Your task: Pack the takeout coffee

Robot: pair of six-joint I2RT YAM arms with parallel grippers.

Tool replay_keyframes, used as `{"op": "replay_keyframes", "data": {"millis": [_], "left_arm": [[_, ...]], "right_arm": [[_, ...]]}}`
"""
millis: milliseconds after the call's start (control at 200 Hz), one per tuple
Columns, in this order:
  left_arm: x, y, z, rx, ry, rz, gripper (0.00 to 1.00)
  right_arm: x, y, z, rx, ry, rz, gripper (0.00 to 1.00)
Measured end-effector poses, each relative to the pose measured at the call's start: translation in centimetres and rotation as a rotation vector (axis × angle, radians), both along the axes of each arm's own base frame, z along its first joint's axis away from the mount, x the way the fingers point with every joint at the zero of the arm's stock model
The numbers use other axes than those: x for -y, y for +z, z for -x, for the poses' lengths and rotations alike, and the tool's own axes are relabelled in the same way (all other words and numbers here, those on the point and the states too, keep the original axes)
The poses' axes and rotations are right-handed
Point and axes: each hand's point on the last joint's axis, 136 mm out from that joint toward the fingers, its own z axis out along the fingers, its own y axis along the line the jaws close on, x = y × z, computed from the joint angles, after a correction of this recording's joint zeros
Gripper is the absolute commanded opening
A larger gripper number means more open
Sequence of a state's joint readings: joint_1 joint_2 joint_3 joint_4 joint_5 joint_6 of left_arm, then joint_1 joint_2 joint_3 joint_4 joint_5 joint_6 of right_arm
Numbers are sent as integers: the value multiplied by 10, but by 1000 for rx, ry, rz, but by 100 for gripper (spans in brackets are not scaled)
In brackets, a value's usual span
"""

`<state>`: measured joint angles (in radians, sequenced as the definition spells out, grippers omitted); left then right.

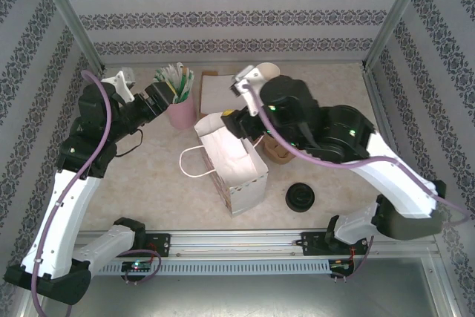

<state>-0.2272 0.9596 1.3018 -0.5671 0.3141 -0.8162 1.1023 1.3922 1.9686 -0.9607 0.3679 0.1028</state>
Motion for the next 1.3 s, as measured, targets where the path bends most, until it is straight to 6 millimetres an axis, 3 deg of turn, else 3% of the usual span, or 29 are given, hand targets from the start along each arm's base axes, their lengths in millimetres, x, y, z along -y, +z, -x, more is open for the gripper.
{"op": "replay_keyframes", "data": {"millis": [145,250,340,470,605,759,904,1074,1299], "left_arm": [[-19,6,-1,52,90,-73,85],[-39,10,-1,97,182,-159,96],[-61,1,-4,109,283,-259,100],[-93,-43,-14,47,423,-433,100],[-124,-103,-30,-71,525,-613,100],[-152,-171,-38,-213,589,-803,100],[-172,-214,-36,-268,627,-935,100],[-186,-251,-35,-324,652,-994,100],[-183,-292,-44,-302,617,-1021,100]], "right_arm": [[52,11,-12,125,-168,-103,81],[114,6,-34,200,-389,-178,84],[171,-6,-52,249,-597,-219,88],[238,-44,-71,262,-842,-209,93],[278,-124,-97,148,-978,-140,97],[299,-234,-109,-27,-1024,-32,98],[296,-304,-113,-100,-979,48,98],[290,-340,-124,-108,-942,70,98],[283,-357,-141,-60,-911,46,98]]}}
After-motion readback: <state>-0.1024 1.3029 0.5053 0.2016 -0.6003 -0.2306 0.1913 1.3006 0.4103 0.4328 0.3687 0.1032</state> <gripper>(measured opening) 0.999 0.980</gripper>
